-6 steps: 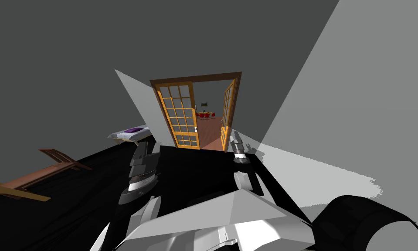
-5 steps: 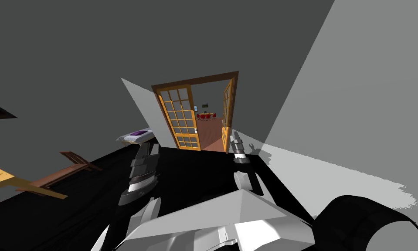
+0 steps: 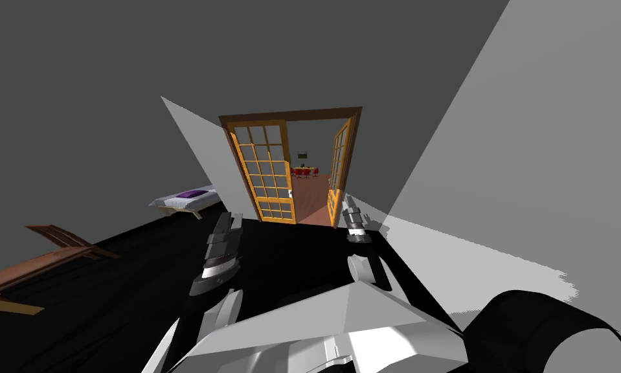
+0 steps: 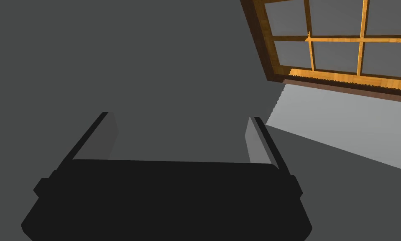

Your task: Push the door open

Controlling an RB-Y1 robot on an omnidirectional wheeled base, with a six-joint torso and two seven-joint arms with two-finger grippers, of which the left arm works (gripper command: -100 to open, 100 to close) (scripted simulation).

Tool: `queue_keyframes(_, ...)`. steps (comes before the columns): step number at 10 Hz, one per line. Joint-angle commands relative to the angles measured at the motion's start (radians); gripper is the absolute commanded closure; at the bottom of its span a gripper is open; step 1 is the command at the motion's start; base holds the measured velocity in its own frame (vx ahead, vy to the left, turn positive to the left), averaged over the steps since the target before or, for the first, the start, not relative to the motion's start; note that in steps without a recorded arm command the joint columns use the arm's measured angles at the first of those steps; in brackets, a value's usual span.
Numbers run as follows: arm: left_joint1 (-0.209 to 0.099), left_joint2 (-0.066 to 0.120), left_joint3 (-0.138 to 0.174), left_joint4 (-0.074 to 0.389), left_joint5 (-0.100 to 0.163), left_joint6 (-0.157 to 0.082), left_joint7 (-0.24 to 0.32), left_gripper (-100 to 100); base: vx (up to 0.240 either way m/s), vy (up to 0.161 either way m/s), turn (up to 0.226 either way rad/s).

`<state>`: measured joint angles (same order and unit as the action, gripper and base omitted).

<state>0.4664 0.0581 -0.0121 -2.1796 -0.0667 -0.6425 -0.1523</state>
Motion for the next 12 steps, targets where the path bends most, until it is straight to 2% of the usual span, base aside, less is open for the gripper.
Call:
queue_keyframes(1,-0.005,0.006,-0.001,0.028,0.003,-0.012,-0.018,-100,0.076,0.004,-0.020)
queue_keyframes(3,-0.025,0.019,-0.005,0.089,0.009,-0.024,-0.060,-100,0.102,-0.027,-0.046)
queue_keyframes(12,-0.082,0.053,-0.016,0.267,0.027,-0.060,-0.183,-100,0.093,0.000,-0.030)
